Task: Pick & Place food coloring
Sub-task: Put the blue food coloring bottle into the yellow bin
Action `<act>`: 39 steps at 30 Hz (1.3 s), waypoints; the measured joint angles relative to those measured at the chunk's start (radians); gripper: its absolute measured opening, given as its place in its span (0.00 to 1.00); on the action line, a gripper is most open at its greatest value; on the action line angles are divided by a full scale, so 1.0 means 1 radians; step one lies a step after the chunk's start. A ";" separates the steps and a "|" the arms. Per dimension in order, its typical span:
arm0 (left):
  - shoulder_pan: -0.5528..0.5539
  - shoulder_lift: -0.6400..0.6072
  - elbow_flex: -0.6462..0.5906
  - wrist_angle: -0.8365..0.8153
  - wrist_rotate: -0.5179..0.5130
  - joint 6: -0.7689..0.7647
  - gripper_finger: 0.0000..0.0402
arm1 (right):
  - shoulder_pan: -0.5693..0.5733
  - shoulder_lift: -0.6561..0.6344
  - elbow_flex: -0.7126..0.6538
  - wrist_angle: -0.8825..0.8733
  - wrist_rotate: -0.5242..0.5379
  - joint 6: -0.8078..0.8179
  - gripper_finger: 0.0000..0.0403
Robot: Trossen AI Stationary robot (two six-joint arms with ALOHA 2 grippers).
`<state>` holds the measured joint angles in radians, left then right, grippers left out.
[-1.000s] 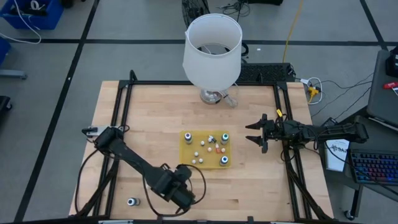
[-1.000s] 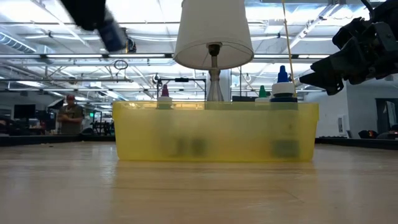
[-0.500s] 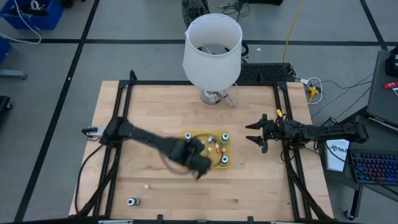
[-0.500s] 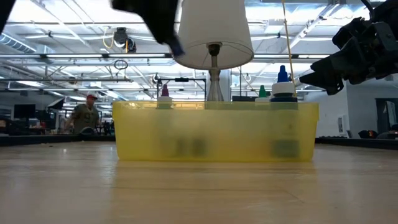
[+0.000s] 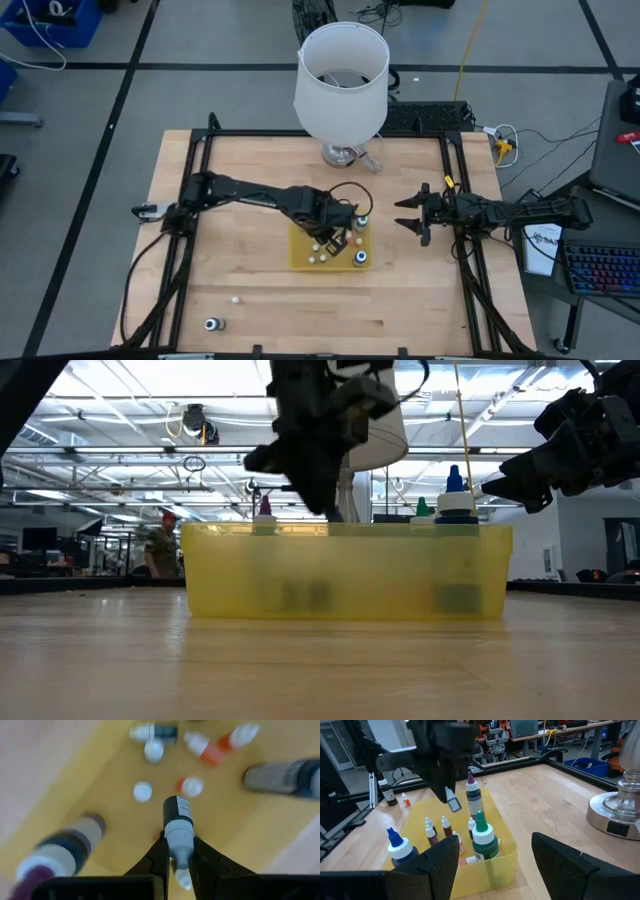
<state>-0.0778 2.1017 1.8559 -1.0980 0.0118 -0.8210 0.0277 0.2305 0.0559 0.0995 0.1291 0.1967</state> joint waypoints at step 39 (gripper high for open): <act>0.056 0.005 -0.205 0.128 0.090 -0.094 0.13 | 0.000 0.000 0.000 0.000 0.000 0.000 0.59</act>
<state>-0.0219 2.1070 1.6508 -0.9700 0.1019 -0.9151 0.0277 0.2310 0.0559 0.0998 0.1291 0.1967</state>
